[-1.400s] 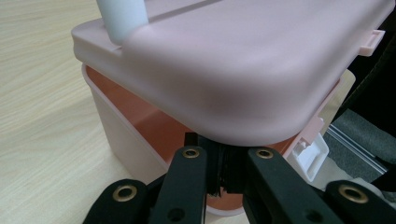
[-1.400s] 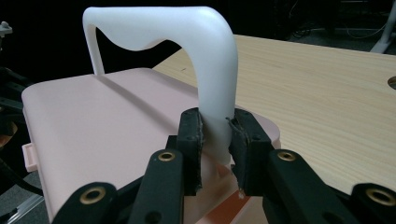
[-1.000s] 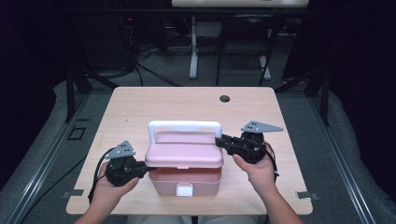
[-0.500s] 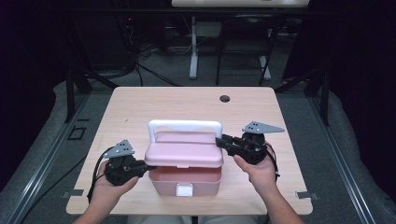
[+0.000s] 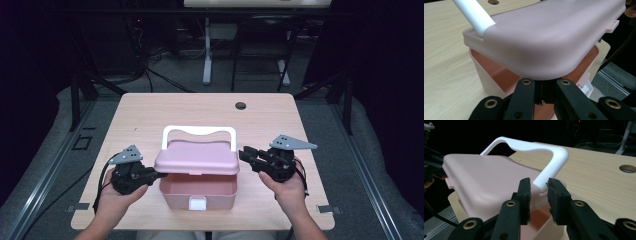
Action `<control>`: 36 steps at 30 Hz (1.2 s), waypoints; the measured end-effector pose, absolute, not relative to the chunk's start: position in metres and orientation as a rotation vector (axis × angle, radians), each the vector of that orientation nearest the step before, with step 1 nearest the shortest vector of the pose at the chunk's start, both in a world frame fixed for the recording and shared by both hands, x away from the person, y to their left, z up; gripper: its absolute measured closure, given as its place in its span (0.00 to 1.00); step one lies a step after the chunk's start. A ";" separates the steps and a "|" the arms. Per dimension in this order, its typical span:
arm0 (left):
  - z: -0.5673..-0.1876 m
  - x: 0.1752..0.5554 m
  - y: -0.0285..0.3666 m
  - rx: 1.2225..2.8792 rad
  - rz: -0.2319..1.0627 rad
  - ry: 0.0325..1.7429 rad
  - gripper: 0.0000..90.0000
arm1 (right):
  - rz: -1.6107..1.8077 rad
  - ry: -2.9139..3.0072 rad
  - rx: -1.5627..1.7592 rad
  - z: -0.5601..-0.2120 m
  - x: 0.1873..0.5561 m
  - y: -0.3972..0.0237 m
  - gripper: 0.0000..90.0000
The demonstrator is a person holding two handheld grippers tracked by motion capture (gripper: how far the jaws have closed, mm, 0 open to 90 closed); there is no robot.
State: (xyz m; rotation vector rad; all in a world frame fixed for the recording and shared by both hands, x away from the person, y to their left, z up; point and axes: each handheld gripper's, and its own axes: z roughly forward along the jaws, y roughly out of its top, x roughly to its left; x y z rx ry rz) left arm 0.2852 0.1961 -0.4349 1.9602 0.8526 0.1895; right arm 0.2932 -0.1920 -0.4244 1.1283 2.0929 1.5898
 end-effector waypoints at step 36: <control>-0.399 0.312 0.191 1.940 0.243 0.879 0.98 | 1.462 2.255 1.059 -0.476 0.269 -0.161 0.98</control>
